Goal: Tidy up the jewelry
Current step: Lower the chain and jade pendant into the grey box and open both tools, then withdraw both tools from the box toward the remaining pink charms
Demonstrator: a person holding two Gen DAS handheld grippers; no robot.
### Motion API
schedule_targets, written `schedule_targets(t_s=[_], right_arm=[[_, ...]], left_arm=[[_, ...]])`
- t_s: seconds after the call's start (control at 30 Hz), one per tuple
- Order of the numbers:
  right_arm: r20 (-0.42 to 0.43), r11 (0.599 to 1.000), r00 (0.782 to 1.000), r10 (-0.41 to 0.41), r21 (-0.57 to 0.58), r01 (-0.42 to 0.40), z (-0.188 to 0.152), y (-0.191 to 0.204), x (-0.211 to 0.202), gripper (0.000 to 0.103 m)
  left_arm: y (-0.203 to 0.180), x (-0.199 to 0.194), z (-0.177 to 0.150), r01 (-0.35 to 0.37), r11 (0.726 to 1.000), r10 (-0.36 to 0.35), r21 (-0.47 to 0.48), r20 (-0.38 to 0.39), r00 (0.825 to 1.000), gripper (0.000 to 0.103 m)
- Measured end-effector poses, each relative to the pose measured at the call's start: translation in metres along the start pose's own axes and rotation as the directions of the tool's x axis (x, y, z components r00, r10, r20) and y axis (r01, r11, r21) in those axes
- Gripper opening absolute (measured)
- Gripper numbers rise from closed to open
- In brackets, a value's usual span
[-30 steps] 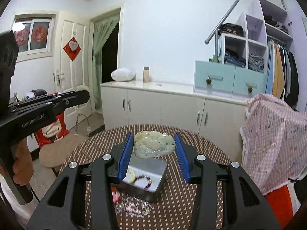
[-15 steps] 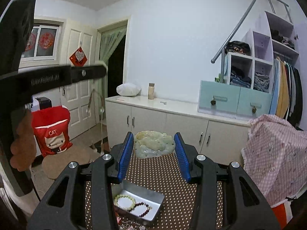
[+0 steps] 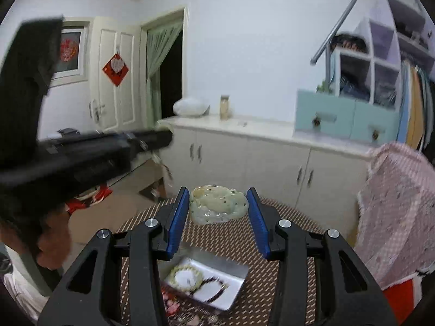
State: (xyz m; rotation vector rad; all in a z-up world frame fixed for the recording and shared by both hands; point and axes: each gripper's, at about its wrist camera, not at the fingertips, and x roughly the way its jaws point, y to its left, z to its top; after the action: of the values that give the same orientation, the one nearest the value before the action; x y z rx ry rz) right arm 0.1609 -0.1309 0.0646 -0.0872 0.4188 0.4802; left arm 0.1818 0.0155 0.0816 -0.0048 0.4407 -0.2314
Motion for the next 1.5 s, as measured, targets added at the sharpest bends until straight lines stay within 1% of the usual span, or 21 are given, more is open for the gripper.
schedule_targets(t_s=[0.1, 0.13, 0.2, 0.27, 0.33, 0.47, 0.53, 0.6, 0.7, 0.73, 0.77, 0.8, 0.83, 0.9, 0.93, 1.07, 1.17, 1.3, 1.5], right_arm=[[-0.064, 1.000, 0.998, 0.009, 0.017, -0.008, -0.018, -0.001, 0.017, 0.041], [-0.097, 1.000, 0.995, 0.004, 0.020, -0.002, -0.026, -0.002, 0.026, 0.041], [-0.136, 0.999, 0.991, 0.009, 0.039, -0.004, -0.038, -0.006, 0.036, 0.041], [-0.178, 0.998, 0.983, 0.038, 0.061, -0.028, -0.049, -0.012, 0.045, 0.041], [-0.195, 0.998, 0.980, 0.043, 0.056, -0.032, -0.054, -0.014, 0.049, 0.041], [-0.195, 0.998, 0.980, 0.048, 0.059, -0.037, -0.056, -0.015, 0.047, 0.042], [-0.184, 0.998, 0.982, 0.042, 0.059, -0.032, -0.054, -0.014, 0.044, 0.046], [-0.171, 0.998, 0.985, 0.036, 0.056, -0.026, -0.054, -0.014, 0.037, 0.048], [-0.160, 0.998, 0.987, 0.028, 0.060, -0.019, -0.053, -0.019, 0.036, 0.052], [-0.157, 0.998, 0.987, 0.024, 0.061, -0.015, -0.053, -0.021, 0.035, 0.053], [-0.156, 0.998, 0.988, 0.019, 0.064, -0.009, -0.053, -0.021, 0.035, 0.053], [-0.156, 0.998, 0.988, 0.017, 0.066, -0.007, -0.053, -0.023, 0.036, 0.054], [-0.157, 0.998, 0.987, 0.015, 0.069, -0.004, -0.054, -0.023, 0.035, 0.055], [-0.159, 0.997, 0.987, 0.011, 0.072, 0.000, -0.056, -0.026, 0.036, 0.055], [-0.161, 0.997, 0.987, 0.008, 0.074, 0.004, -0.056, -0.026, 0.036, 0.056], [-0.160, 0.996, 0.987, 0.003, 0.089, 0.012, -0.059, -0.027, 0.031, 0.056], [-0.148, 0.996, 0.989, 0.016, 0.092, -0.003, -0.061, -0.025, 0.025, 0.058], [-0.138, 0.997, 0.990, 0.018, 0.082, -0.006, -0.065, -0.020, 0.017, 0.063], [-0.133, 0.995, 0.990, 0.043, 0.094, -0.030, -0.068, -0.015, 0.010, 0.064]], left_arm=[[0.005, 0.030, -0.030, 0.000, 1.000, -0.002, -0.013, -0.104, 0.995, 0.006], [0.007, 0.036, -0.038, 0.001, 1.000, -0.003, -0.022, -0.127, 0.992, 0.006], [0.011, 0.052, -0.058, 0.022, 0.999, -0.026, -0.026, -0.197, 0.980, 0.006], [0.011, 0.062, -0.069, 0.023, 0.999, -0.029, -0.027, -0.237, 0.971, 0.006], [0.013, 0.069, -0.081, 0.010, 1.000, -0.015, -0.022, -0.270, 0.963, 0.006], [0.015, 0.074, -0.088, 0.021, 1.000, -0.027, -0.023, -0.311, 0.950, 0.006], [0.019, 0.076, -0.088, 0.010, 0.999, -0.022, -0.038, -0.329, 0.944, 0.007], [0.023, 0.077, -0.088, -0.001, 0.999, -0.015, -0.047, -0.350, 0.937, 0.007], [0.025, 0.076, -0.089, -0.005, 0.999, -0.011, -0.043, -0.358, 0.934, 0.007], [0.026, 0.075, -0.089, -0.006, 0.999, -0.010, -0.045, -0.359, 0.933, 0.010], [0.028, 0.075, -0.089, -0.007, 0.999, -0.010, -0.045, -0.361, 0.933, 0.018], [0.028, 0.075, -0.089, -0.004, 0.999, -0.013, -0.045, -0.360, 0.933, 0.054], [0.029, 0.071, -0.089, 0.008, 0.999, -0.026, -0.054, -0.341, 0.940, 0.085], [0.031, 0.060, -0.089, 0.016, 0.997, -0.035, -0.070, -0.273, 0.961, 0.085], [0.030, 0.055, -0.089, 0.012, 0.998, -0.027, -0.059, -0.252, 0.967, 0.085], [0.026, 0.050, -0.089, 0.005, 1.000, -0.010, -0.021, -0.256, 0.967, 0.085], [0.029, 0.045, -0.091, -0.013, 1.000, 0.008, -0.019, -0.251, 0.968, 0.088], [0.032, 0.038, -0.095, -0.025, 1.000, 0.021, -0.014, -0.245, 0.969, 0.091], [0.031, 0.030, -0.104, -0.034, 0.999, 0.033, 0.002, -0.248, 0.968, 0.092]])
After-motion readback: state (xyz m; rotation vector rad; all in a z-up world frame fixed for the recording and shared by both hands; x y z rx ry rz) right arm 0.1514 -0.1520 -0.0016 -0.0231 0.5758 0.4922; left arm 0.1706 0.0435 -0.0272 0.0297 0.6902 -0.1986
